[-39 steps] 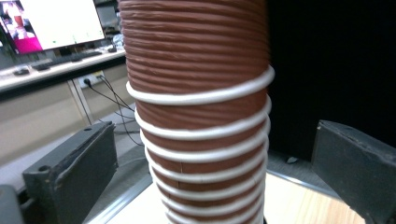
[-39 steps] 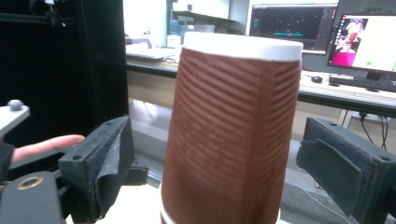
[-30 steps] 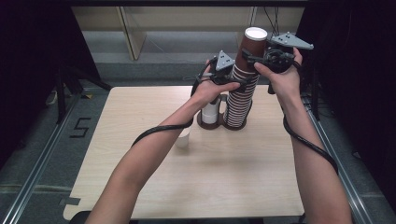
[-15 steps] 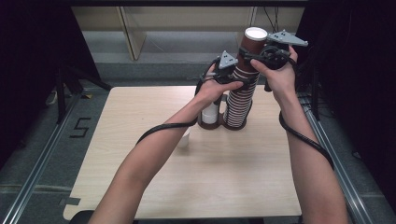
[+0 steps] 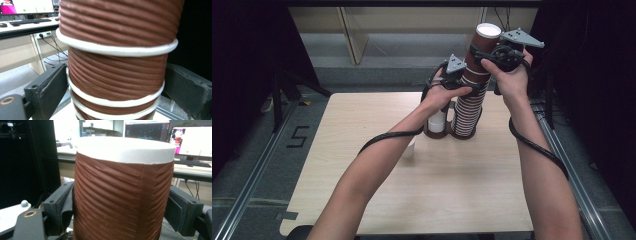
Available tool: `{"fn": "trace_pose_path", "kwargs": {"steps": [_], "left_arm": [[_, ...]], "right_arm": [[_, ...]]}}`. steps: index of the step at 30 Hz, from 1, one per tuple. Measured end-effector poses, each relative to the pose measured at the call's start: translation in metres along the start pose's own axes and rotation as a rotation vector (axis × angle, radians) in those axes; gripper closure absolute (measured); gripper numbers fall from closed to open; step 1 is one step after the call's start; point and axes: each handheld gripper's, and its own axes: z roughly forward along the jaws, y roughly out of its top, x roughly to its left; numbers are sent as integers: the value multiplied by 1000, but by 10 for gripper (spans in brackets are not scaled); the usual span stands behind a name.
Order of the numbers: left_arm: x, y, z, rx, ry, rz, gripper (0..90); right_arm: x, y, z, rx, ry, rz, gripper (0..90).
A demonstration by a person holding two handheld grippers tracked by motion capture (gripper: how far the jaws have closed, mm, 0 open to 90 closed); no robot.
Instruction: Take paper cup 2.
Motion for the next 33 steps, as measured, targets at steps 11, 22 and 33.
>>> {"fn": "trace_pose_path", "kwargs": {"steps": [11,22,33], "left_arm": [[1,0,0,1,-2,11,61],[0,1,0,3,2,20,61],[0,1,0,1,5,16,61]], "right_arm": [[-3,8,-7,-87,-30,30,203],[-1,19,-14,-178,-25,80,207],[0,26,-21,-241,-38,113,208]]}}
